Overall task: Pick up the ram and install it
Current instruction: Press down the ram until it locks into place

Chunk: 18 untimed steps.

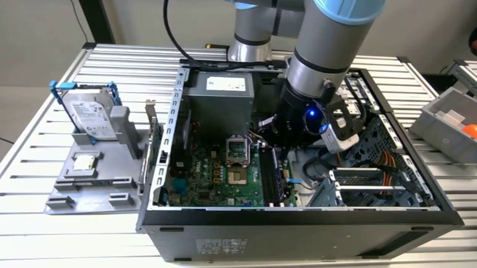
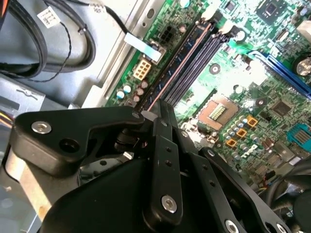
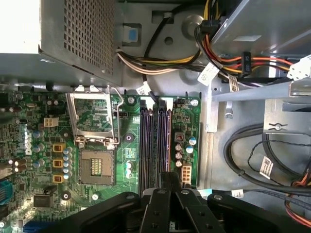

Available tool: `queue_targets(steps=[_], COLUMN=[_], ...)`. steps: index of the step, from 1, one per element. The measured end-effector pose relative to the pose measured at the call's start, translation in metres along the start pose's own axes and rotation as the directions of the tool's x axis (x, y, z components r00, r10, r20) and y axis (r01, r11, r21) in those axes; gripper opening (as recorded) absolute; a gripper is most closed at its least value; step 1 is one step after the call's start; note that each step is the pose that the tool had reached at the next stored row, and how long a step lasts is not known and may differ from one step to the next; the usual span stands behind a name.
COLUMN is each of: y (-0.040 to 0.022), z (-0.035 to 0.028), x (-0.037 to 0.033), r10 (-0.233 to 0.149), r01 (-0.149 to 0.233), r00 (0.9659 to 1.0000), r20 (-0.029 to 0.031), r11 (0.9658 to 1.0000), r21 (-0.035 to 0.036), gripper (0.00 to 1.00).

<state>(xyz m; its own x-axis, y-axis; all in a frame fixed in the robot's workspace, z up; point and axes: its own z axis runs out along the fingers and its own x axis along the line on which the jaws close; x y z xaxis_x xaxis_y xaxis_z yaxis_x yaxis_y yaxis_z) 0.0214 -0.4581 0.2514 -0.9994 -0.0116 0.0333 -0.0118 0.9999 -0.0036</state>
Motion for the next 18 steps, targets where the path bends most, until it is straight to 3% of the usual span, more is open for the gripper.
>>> queue_targets(steps=[4,18], y=[0.0,0.0], z=[-0.0001,0.0], x=[0.0,0.0], r10=[-0.008,-0.081], r01=[0.008,0.081], r00=[1.0,0.9967], r20=[0.0003,0.0004], r11=[0.9999,0.9966], r21=[-0.0147,-0.0128], gripper=[0.0,0.0])
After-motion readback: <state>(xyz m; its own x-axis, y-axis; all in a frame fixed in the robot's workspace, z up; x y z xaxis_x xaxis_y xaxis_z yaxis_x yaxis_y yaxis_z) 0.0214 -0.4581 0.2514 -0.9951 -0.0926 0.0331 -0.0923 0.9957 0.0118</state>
